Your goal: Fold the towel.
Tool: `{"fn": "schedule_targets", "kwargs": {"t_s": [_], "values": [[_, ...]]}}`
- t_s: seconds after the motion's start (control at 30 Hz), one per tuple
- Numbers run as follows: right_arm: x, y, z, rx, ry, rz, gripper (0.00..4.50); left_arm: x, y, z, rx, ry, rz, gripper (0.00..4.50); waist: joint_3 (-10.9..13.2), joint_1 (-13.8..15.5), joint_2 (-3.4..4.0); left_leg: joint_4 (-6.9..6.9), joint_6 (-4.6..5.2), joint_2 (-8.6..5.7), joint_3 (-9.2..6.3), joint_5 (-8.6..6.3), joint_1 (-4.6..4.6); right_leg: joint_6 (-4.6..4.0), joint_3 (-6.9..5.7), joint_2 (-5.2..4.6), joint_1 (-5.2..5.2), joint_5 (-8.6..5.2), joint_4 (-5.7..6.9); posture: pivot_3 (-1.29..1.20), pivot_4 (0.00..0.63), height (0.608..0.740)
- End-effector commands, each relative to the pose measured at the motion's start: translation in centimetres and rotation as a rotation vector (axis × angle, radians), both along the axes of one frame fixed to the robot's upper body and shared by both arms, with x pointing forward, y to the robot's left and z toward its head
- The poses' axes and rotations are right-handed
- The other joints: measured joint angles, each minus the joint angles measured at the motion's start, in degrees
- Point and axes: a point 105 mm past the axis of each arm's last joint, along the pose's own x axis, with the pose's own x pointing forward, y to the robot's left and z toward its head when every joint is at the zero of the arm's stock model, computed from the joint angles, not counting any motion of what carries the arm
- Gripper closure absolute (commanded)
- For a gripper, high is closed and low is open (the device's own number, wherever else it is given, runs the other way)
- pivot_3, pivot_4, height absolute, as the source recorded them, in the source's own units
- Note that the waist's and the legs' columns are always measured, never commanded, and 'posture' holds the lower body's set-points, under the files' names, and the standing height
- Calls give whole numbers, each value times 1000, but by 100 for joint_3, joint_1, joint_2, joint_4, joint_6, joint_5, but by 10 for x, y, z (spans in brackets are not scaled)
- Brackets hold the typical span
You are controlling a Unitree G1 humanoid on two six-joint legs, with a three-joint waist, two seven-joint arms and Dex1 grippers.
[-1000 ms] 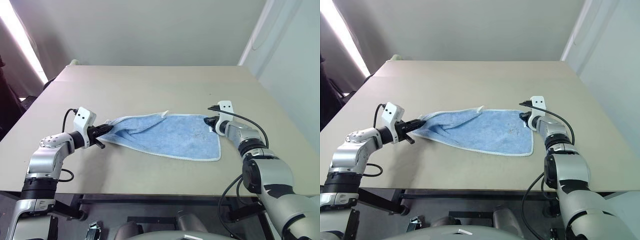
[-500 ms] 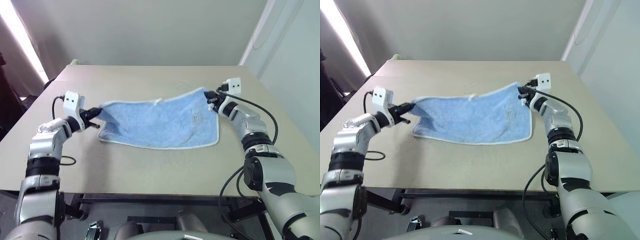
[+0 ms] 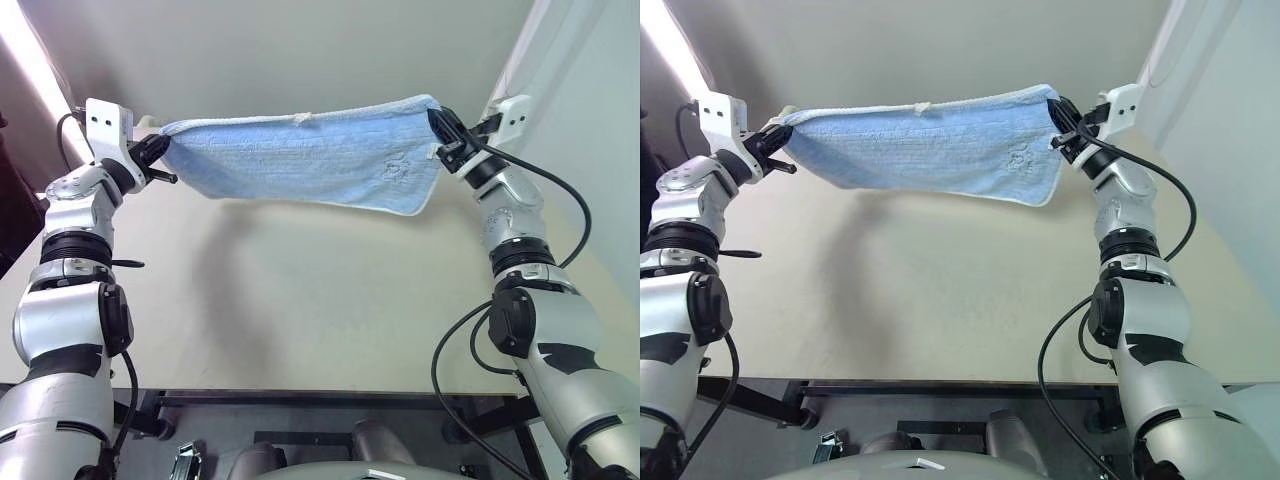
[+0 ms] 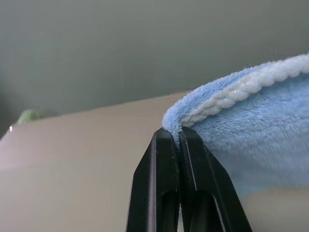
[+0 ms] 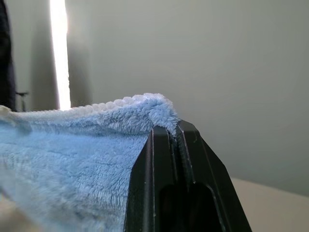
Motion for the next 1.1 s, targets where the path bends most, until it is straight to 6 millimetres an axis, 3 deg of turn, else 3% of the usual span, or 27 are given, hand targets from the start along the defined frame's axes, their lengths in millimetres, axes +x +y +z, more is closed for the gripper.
{"fn": "schedule_targets", "kwargs": {"t_s": [0.03, 0.3, 0.53, 0.67, 0.73, 0.93, 1.0, 1.1], "values": [[-22, -3, -5, -53, -73, 118, 4470, -22, 4, -10, 139, 6, -144, 4500, -3, -4, 3, -2, 0, 0, 0, 0, 5, 0, 0, 1, 4, 0, 0, 0, 0, 716], [-77, -3, -55, -91, -13, 260, 4470, -81, 23, -53, 209, 135, -267, 4500, -1, 2, 2, 22, 2, 6, -9, 0, -35, 0, 0, -9, -39, 0, 62, 0, 0, 716], [-129, -4, -83, -121, 108, 344, 4470, -129, 27, -68, 229, 222, -302, 4500, 1, 110, 5, 75, 1, 10, -28, -1, -60, -1, -10, -16, -56, 0, 93, 0, 0, 716], [-154, -9, -95, -142, 172, 372, 4470, -149, 26, -79, 267, 291, -333, 4500, 7, 192, 1, 90, 2, 8, -35, 0, -18, -4, -23, -7, -3, 4, 88, 0, 0, 716], [-163, -11, -101, -155, 204, 376, 4470, -157, 27, -84, 269, 322, -343, 4500, 7, 248, 0, 83, 2, 8, -43, -1, 34, -10, -31, -5, 49, -1, 76, 0, 0, 716], [-191, -8, -125, -277, 331, 464, 4470, -176, 33, -106, 304, 428, -360, 4500, 8, 332, -3, 86, 2, 8, -41, -1, 43, -26, -31, 2, 59, -10, 71, 0, 0, 716], [-190, -8, -127, -278, 336, 454, 4470, -173, 34, -111, 296, 436, -346, 4500, 13, 335, -15, 86, 2, 8, -43, -1, 41, -26, -32, 5, 59, -11, 69, 0, 0, 716], [-169, -10, -124, -252, 336, 351, 4470, -156, 36, -113, 238, 425, -292, 4500, 17, 335, -18, 92, 2, 7, -42, 0, 44, -28, -31, 7, 62, -11, 69, 0, 0, 716]]}}
